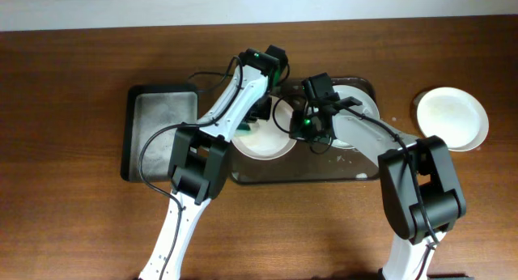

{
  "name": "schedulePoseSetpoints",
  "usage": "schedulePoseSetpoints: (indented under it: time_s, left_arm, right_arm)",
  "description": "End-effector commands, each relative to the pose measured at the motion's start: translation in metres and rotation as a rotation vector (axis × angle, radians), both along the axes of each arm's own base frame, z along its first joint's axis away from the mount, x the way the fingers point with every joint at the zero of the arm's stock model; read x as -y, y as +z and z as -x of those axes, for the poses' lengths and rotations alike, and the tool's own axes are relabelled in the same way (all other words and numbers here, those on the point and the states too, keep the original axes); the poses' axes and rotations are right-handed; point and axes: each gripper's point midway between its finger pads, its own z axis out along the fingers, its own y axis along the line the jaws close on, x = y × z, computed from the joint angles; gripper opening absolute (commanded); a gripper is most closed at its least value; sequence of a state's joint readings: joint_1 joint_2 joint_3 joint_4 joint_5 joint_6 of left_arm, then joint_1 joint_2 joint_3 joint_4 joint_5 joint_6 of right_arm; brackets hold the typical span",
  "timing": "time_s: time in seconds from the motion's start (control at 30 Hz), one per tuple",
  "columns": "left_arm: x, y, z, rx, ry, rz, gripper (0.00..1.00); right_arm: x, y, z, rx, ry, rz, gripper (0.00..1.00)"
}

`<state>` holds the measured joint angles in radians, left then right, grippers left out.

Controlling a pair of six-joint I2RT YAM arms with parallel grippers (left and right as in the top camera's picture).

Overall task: Clean dirty plates on tray and stack at the side
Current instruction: 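Keep scrubbing the plate with the sponge while the right gripper holds it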

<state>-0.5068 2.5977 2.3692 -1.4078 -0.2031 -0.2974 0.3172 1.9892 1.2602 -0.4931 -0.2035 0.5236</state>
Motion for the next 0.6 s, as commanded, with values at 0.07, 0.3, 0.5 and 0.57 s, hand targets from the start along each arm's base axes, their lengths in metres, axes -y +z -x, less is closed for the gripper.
schedulePoseSetpoints:
  time_s: [0.07, 0.3, 0.5, 0.57]
  left_arm:
    - [0.065, -0.021, 0.028, -0.204, -0.26, 0.395, 0.0]
    - [0.038, -0.02, -0.01, -0.129, -0.002, 0.462, 0.0]
    - [0.018, -0.01, -0.025, -0.165, 0.114, 0.634, 0.0]
    - [0.017, -0.005, -0.027, -0.176, 0.108, 0.69, 0.0]
  right_arm:
    - [0.008, -0.01, 0.005, -0.024, -0.001, 0.035, 0.04]
    - [-0.001, -0.008, 0.007, -0.03, 0.015, -0.013, 0.04]
    - [-0.009, -0.015, 0.015, -0.072, 0.036, -0.072, 0.04]
    - [-0.014, -0.021, 0.019, -0.1, 0.044, -0.125, 0.04]
